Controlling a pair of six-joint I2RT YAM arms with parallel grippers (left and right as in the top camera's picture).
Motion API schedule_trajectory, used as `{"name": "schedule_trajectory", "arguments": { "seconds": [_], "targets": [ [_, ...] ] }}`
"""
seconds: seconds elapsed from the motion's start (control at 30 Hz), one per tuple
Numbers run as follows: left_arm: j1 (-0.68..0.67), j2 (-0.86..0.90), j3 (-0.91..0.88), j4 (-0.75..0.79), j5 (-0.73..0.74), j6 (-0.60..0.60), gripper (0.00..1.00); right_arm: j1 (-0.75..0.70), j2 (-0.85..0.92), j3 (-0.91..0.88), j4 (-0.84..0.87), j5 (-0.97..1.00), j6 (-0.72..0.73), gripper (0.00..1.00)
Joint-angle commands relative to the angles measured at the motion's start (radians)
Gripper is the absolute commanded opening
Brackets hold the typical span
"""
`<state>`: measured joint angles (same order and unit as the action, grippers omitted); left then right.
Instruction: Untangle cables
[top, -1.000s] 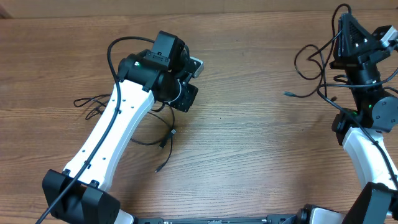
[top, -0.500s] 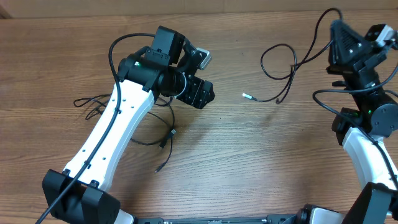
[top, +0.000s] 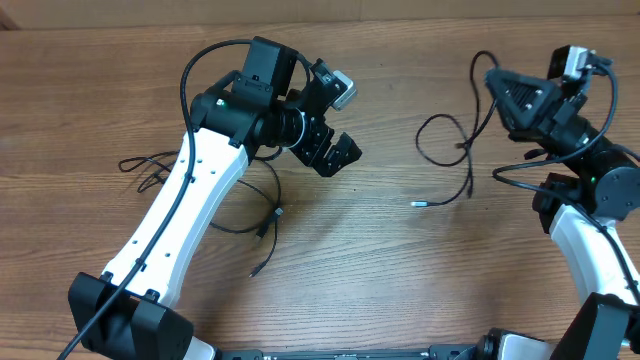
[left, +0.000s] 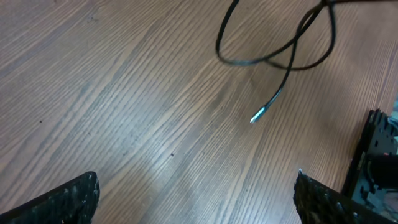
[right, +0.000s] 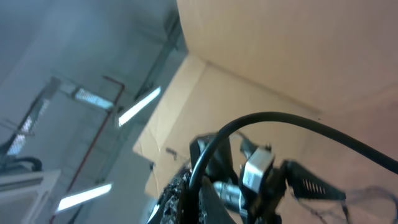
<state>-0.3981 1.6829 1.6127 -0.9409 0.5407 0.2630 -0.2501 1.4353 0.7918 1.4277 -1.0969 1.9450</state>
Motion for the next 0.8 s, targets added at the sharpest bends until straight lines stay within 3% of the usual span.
{"name": "schedule_trajectory", "arguments": {
  "seconds": [0.0, 0.4, 0.77],
  "targets": [
    [-0.008, 0.000, 0.004, 0.006, 0.022, 0.056, 1.00, 0.043, 0.002, 0.006, 0.008, -0.060, 0.011, 0.04],
    [-0.061, 0.002, 0.004, 0.001, 0.026, 0.457, 0.99, 0.187, 0.002, 0.006, 0.008, -0.060, 0.011, 0.04],
    [-0.061, 0.040, 0.004, 0.000, 0.118, 0.538, 1.00, 0.254, 0.002, 0.006, 0.009, -0.048, 0.011, 0.04]
  ]
}}
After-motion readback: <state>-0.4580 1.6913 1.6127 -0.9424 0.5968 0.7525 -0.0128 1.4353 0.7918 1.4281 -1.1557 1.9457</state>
